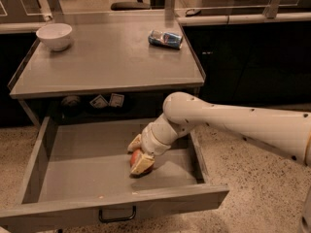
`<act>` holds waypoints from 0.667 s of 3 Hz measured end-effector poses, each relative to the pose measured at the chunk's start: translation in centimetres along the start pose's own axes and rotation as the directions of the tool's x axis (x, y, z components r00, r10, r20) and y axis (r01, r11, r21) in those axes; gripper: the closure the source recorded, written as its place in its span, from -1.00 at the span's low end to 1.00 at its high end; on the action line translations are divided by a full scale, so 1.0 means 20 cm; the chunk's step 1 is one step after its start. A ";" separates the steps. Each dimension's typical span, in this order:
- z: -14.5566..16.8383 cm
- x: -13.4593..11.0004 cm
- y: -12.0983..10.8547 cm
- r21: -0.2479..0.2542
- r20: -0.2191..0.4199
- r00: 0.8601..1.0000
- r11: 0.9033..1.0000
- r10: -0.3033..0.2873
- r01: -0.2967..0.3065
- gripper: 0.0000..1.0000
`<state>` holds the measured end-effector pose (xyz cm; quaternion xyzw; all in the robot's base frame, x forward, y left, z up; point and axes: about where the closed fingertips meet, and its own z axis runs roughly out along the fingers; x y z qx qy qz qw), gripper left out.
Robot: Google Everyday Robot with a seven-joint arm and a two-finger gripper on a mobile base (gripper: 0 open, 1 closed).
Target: Pick apple from top drawer and place on counter
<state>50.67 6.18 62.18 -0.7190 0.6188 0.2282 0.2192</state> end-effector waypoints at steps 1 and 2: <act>0.00 0.00 0.00 0.000 0.000 1.000 1.000 0.000 0.000 0.74; -0.07 -0.06 0.01 0.000 -0.037 0.999 1.000 -0.011 0.011 1.00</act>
Offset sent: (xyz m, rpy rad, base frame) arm -0.0066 0.0019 0.0467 -0.0858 -0.0327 0.0138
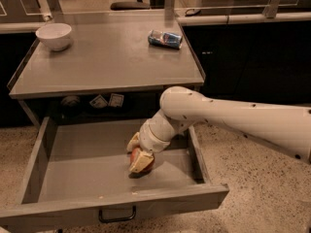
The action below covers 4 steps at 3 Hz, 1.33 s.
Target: Pick apple from top drawer and place on counter
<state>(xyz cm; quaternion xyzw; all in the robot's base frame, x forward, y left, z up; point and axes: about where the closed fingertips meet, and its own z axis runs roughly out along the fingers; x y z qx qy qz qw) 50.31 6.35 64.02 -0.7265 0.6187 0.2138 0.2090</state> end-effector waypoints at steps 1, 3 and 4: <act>-0.16 -0.10 -0.01 0.003 -0.015 1.000 1.000 0.010 -0.009 1.00; -0.54 -0.32 -0.13 0.016 0.016 1.000 1.000 -0.024 0.023 1.00; -0.72 -0.43 -0.28 0.045 0.025 0.999 0.998 -0.046 0.045 1.00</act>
Offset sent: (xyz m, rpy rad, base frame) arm 0.0167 -0.0100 0.1404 0.0205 -0.0115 -0.0037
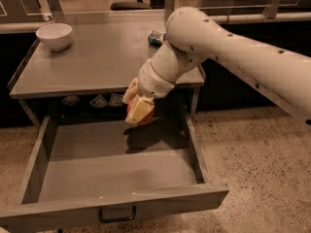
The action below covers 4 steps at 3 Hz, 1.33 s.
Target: Pick apple from top drawer and place on counter
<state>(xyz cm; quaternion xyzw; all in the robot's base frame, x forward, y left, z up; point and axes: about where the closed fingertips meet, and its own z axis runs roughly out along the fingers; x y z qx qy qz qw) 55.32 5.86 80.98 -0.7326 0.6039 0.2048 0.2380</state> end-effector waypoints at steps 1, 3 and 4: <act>-0.17 -0.10 -0.18 0.050 -0.006 1.000 0.999 -0.013 0.013 1.00; -0.38 -0.26 -0.53 0.130 -0.041 0.999 0.991 0.000 0.006 1.00; -0.28 -0.26 -0.72 0.130 -0.051 0.999 0.991 0.012 -0.005 1.00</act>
Offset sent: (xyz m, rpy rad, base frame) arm 0.0987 0.0048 0.1407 0.0040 -0.1663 -0.0974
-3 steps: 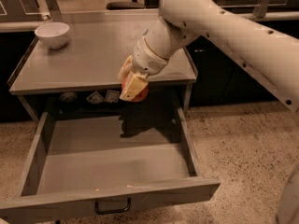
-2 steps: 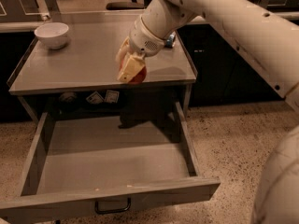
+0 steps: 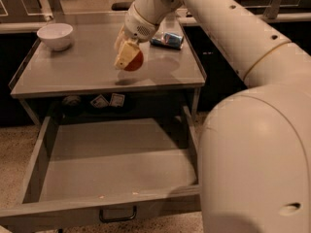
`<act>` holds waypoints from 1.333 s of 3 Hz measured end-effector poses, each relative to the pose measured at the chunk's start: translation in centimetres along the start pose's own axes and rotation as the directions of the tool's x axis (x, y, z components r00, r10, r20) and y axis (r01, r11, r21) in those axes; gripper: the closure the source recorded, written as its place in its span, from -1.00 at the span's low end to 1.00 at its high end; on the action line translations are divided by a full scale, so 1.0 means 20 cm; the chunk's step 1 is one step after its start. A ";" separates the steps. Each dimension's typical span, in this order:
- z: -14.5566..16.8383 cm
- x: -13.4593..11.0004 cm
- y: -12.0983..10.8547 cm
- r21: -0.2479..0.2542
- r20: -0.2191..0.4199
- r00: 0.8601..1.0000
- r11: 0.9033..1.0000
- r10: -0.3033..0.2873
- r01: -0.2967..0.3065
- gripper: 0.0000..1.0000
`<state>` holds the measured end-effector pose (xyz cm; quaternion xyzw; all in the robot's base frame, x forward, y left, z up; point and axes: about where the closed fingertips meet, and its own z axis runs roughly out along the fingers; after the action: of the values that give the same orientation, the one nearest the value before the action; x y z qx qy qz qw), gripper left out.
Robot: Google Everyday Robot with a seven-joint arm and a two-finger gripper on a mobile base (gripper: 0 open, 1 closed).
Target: Pick apple from top drawer and place on counter
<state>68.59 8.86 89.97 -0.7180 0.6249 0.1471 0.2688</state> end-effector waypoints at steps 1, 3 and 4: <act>0.20 0.06 -0.13 -0.009 0.009 1.000 1.000 0.021 -0.021 1.00; 0.30 0.11 -0.17 -0.015 0.017 0.999 0.999 0.037 -0.037 0.62; 0.30 0.11 -0.17 -0.016 0.017 0.999 0.999 0.037 -0.037 0.16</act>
Offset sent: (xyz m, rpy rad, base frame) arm 0.0757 0.0211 -0.1174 0.0400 0.0710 -0.0454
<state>72.99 10.64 84.55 -0.7072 0.6346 0.1628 0.2658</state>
